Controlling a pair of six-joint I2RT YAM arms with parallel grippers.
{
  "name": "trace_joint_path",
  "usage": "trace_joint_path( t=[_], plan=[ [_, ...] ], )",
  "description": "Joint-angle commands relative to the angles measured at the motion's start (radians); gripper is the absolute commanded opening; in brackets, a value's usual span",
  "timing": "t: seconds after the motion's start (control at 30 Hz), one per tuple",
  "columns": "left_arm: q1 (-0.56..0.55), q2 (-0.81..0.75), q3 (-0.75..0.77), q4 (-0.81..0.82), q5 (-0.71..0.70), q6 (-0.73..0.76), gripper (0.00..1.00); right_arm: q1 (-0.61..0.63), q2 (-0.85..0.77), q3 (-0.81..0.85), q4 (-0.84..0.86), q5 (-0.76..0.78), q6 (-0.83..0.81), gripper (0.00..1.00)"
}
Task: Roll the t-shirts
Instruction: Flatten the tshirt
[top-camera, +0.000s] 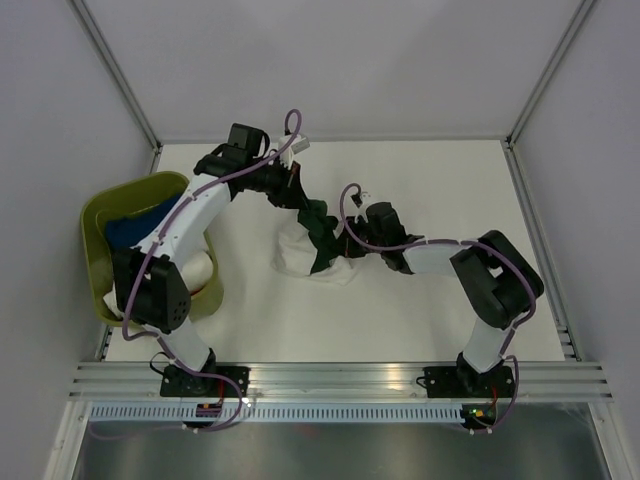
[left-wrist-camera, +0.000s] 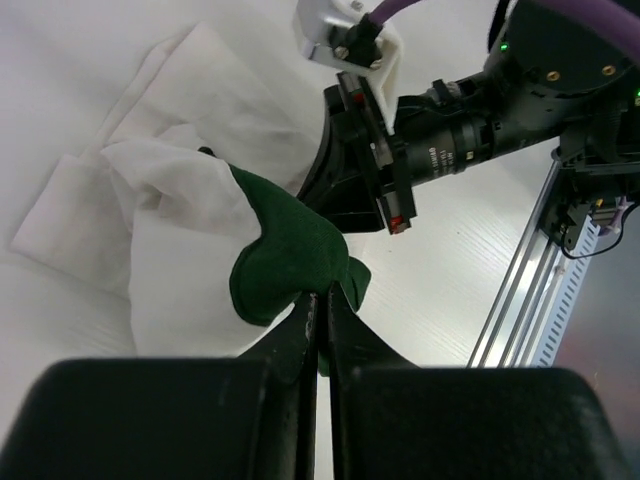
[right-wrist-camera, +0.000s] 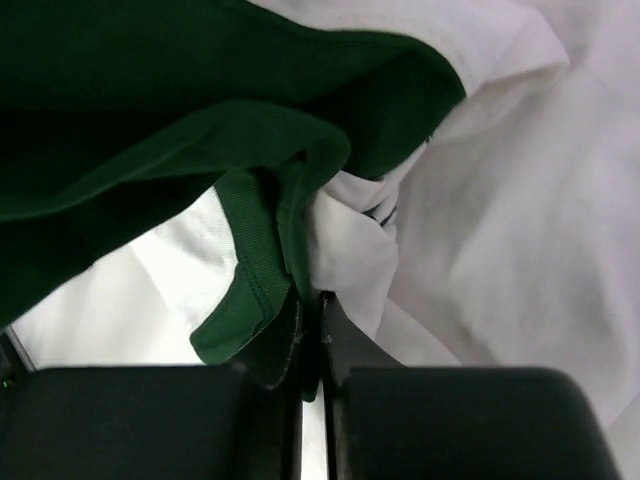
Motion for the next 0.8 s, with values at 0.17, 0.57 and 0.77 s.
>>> trace_joint_path(
  t=[0.17,0.57,0.77],
  plan=[
    [0.188,-0.058,0.233,-0.037,0.067,-0.075,0.02,-0.013,-0.328,0.207,-0.225,0.002,-0.16,0.01],
    [0.245,-0.059,0.494,-0.169,0.123,0.047,0.02,-0.01,-0.716,0.565,-0.703,0.038,-0.514,0.01],
    [0.233,0.01,0.487,-0.167,0.107,0.024,0.02,-0.01,-0.733,0.502,-0.7,-0.011,-0.427,0.0]
  ],
)
